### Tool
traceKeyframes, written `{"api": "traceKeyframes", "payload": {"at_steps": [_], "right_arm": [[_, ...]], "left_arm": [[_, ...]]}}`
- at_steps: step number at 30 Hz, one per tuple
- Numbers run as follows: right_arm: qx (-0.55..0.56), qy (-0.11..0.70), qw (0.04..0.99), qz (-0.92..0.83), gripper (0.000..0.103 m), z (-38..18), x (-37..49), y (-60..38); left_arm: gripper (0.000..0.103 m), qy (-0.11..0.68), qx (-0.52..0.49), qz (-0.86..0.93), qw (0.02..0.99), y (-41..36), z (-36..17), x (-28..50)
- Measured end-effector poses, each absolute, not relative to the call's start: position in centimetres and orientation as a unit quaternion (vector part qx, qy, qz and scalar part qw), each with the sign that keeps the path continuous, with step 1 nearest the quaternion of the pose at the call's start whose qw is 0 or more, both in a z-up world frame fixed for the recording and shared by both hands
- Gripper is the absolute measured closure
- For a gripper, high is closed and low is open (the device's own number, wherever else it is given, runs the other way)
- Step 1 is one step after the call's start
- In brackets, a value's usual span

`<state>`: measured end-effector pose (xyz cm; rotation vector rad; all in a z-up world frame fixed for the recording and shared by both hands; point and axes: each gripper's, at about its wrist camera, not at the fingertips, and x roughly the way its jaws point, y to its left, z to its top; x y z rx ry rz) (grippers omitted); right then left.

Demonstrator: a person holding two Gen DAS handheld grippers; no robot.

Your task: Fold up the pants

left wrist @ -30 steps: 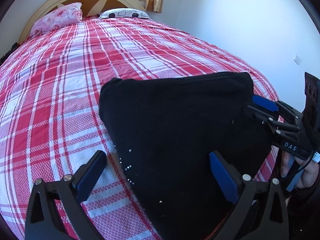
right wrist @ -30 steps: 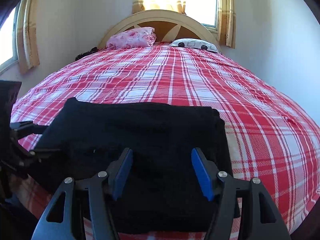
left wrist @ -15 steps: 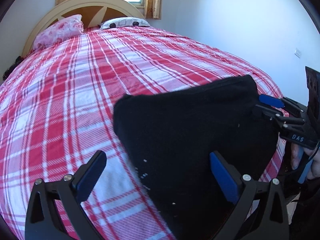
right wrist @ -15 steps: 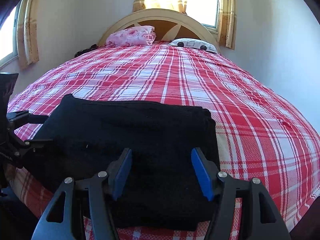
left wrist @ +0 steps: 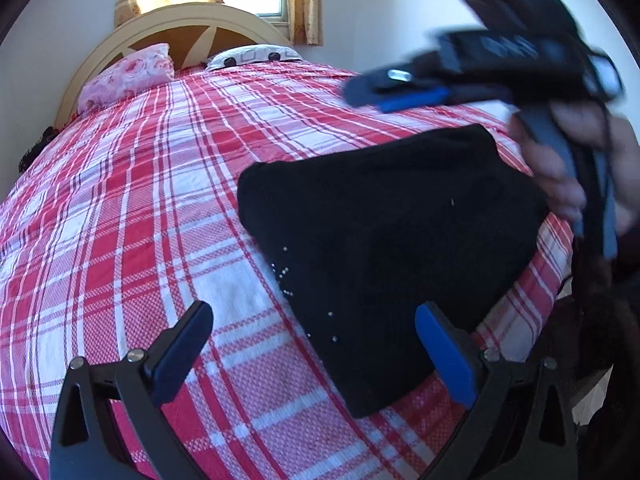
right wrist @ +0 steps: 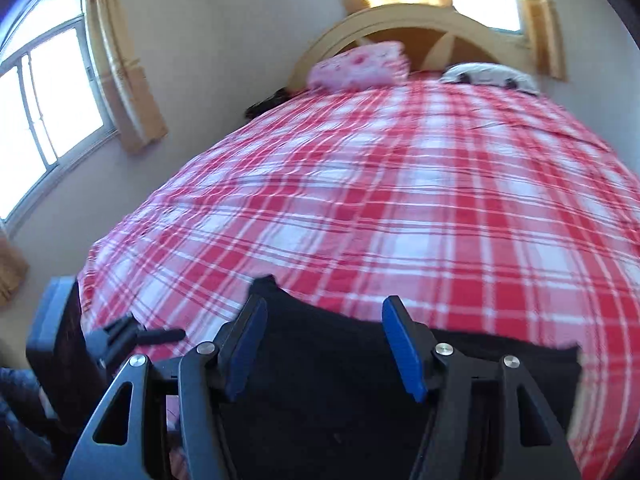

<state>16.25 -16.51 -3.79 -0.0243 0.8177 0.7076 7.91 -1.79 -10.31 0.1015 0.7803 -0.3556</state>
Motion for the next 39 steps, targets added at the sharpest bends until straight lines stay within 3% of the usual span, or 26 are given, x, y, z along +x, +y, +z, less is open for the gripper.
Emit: {"api": "traceKeyframes", "payload": {"at_steps": [6, 11, 12, 13, 16, 31, 39], "right_arm": [[-0.049, 0.457, 0.802, 0.382, 0.058, -5.5, 20.5, -10.4], [-0.070, 0.536, 0.724, 0.428, 0.061, -8.0, 21.9, -7.4], [-0.076, 0.546, 0.713, 0.433, 0.066, -8.5, 22.0, -6.8], [-0.080, 0.555, 0.703, 0.437, 0.078, -8.9, 22.1, -6.5], [-0.095, 0.565, 0.685, 0.450, 0.091, -9.8, 21.9, -5.4], [-0.091, 0.541, 0.720, 0.425, 0.093, -10.4, 23.8, -5.9], [-0.089, 0.526, 0.736, 0.417, 0.093, -9.9, 24.8, -6.0]], "left_arm": [[0.003, 0.381, 0.023, -0.216, 0.898, -2.1, -10.8, 7.5], [0.007, 0.395, -0.004, -0.235, 0.888, -1.8, -11.6, 8.0], [0.009, 0.397, -0.009, -0.240, 0.886, -1.7, -11.8, 8.1], [0.010, 0.399, -0.012, -0.244, 0.884, -1.7, -11.8, 8.2], [0.010, 0.399, -0.015, -0.246, 0.883, -1.7, -11.8, 8.3], [0.010, 0.404, 0.008, -0.231, 0.885, -3.1, -11.9, 8.2], [0.020, 0.413, 0.002, -0.225, 0.883, -1.9, -11.6, 9.1]]}}
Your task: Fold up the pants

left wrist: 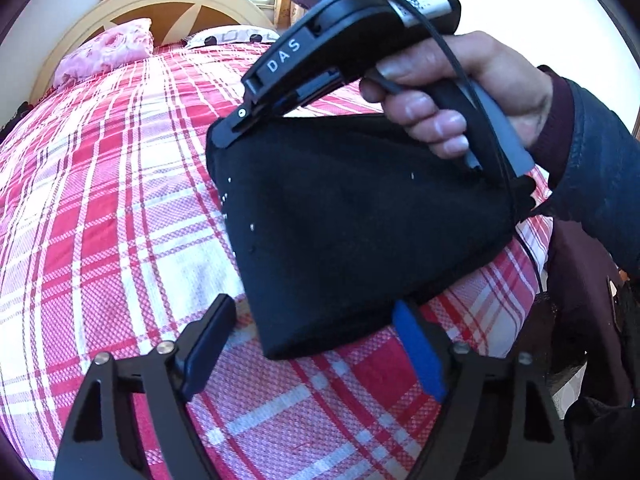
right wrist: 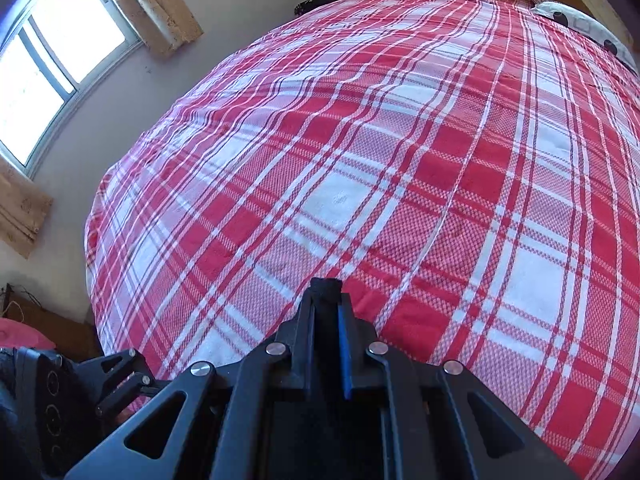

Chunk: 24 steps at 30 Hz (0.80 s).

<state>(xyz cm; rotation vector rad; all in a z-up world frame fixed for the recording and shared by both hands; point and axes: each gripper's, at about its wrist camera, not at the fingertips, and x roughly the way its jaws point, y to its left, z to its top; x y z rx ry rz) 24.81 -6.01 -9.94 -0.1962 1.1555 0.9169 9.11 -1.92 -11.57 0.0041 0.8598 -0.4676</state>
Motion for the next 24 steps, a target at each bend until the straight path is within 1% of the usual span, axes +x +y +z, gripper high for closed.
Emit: {"api": "traceKeyframes", "payload": {"at_steps": [2, 5, 6, 10, 12, 16, 18, 21, 24], "right_arm": [[-0.098, 0.532, 0.723, 0.429, 0.092, -10.1, 24.7, -5.3], [-0.087, 0.533, 0.729, 0.421, 0.080, -9.8, 24.7, -5.9], [-0.071, 0.534, 0.732, 0.417, 0.074, -9.5, 25.0, -6.6], [-0.019, 0.503, 0.778, 0.376, 0.074, -6.8, 25.0, -13.0], [-0.012, 0.488, 0.802, 0.344, 0.074, -5.5, 24.3, -16.5], [-0.026, 0.470, 0.841, 0.267, 0.073, -3.8, 22.6, -22.6], [-0.032, 0.470, 0.853, 0.225, 0.073, -3.5, 21.5, -25.5], [-0.005, 0.480, 0.855, 0.197, 0.073, -4.0, 20.3, -29.3], [0.010, 0.487, 0.853, 0.188, 0.073, -5.2, 19.2, -31.0]], "left_arm": [[0.020, 0.416, -0.005, -0.224, 0.881, -1.4, -11.6, 9.3], [0.020, 0.414, -0.014, -0.216, 0.884, -0.1, -10.9, 9.3], [0.020, 0.408, -0.019, -0.211, 0.888, 0.5, -10.3, 9.3], [0.020, 0.383, -0.022, -0.211, 0.899, 2.1, -8.5, 10.0], [0.020, 0.386, -0.014, -0.209, 0.898, 2.1, -8.5, 11.0], [0.020, 0.378, -0.036, -0.224, 0.898, 2.3, -7.5, 11.5], [0.020, 0.372, -0.033, -0.235, 0.897, 2.1, -7.0, 11.0], [0.019, 0.380, -0.021, -0.253, 0.889, 1.1, -7.3, 10.0], [0.018, 0.383, -0.010, -0.265, 0.885, 0.8, -7.5, 8.9]]}}
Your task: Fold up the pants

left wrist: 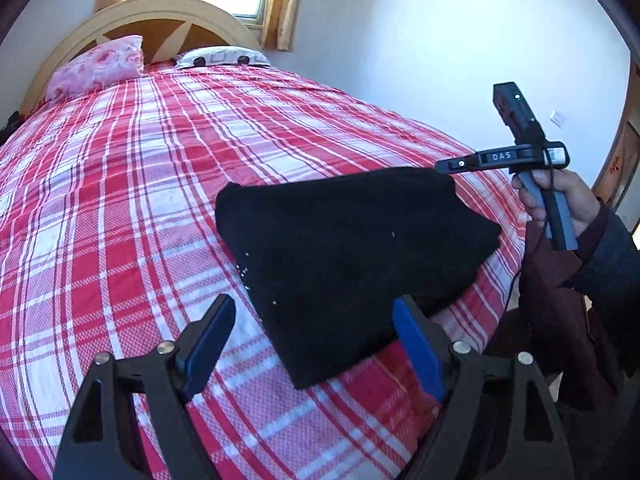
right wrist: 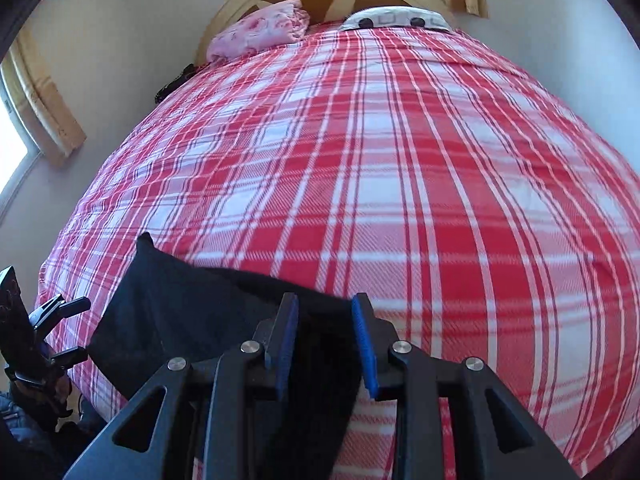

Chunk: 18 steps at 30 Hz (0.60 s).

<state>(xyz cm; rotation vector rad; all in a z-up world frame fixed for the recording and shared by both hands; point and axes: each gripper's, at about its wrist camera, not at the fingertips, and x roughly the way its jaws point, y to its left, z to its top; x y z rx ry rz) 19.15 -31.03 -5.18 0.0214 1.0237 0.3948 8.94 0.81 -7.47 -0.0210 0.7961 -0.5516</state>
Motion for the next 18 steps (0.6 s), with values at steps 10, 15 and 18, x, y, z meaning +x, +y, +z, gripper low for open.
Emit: {"api": "traceKeyframes", "payload": {"at_steps": [10, 15, 18], "right_arm": [[0.075, 0.454, 0.860, 0.220, 0.073, -5.5, 16.7, -31.7], [0.041, 0.454, 0.861, 0.225, 0.089, -6.6, 16.5, -30.0], [0.041, 0.436, 0.874, 0.213, 0.094, -6.0, 16.5, -30.2]], "left_arm": [[0.017, 0.381, -0.016, -0.238, 0.893, 2.2, -7.2, 9.8], [0.017, 0.390, -0.017, -0.235, 0.890, 1.4, -8.2, 11.5], [0.017, 0.402, 0.000, -0.217, 0.889, 0.6, -9.1, 12.5]]}}
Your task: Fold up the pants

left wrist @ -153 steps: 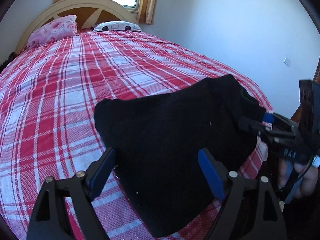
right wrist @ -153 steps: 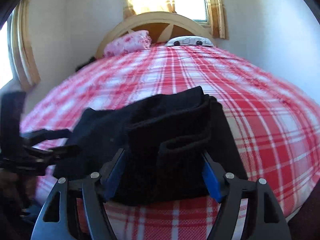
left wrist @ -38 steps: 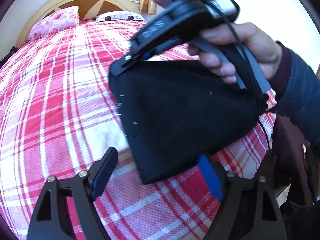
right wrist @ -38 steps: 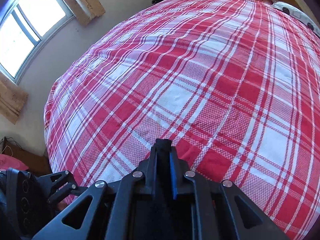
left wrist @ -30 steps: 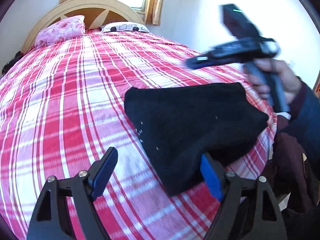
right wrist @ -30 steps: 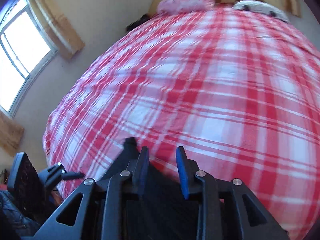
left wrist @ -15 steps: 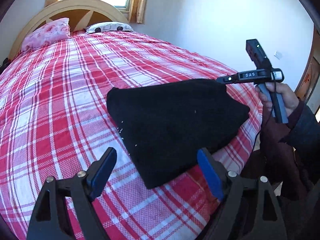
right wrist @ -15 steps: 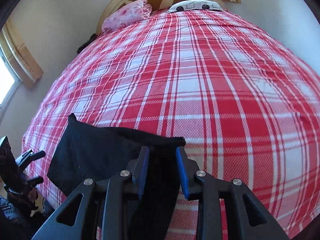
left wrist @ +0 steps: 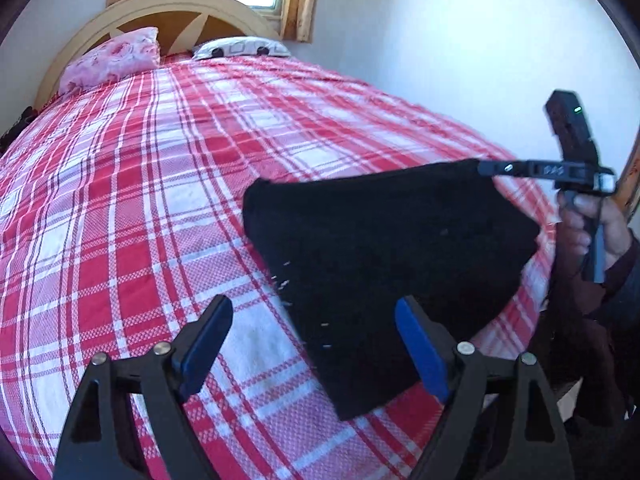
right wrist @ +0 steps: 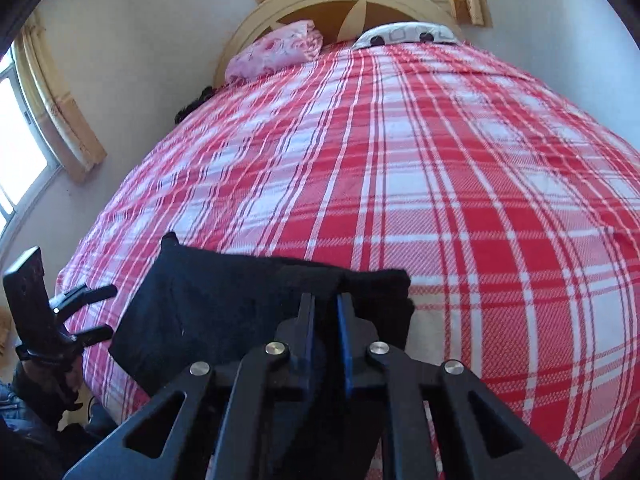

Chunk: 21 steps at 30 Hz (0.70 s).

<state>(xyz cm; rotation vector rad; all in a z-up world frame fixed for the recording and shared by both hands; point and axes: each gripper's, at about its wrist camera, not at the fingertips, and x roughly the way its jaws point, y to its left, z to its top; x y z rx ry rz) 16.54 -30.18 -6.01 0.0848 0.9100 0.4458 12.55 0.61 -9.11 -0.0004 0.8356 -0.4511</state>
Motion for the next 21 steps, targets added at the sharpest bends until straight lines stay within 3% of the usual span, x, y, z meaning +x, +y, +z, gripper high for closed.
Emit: {"api": "traceKeyframes", "payload": {"at_steps": [10, 13, 21], "right_arm": [[0.050, 0.435, 0.881, 0.182, 0.093, -7.7, 16.9, -31.3], [0.048, 0.428, 0.887, 0.167, 0.084, -6.8, 16.4, -31.3], [0.034, 0.373, 0.897, 0.233, 0.080, -3.3, 11.4, -27.5]], "left_arm": [[0.007, 0.420, 0.014, -0.208, 0.883, -0.4, -11.0, 13.9], [0.005, 0.421, 0.009, -0.207, 0.883, -0.4, -10.9, 13.7], [0.005, 0.418, 0.007, -0.210, 0.884, -0.6, -11.2, 13.8]]}}
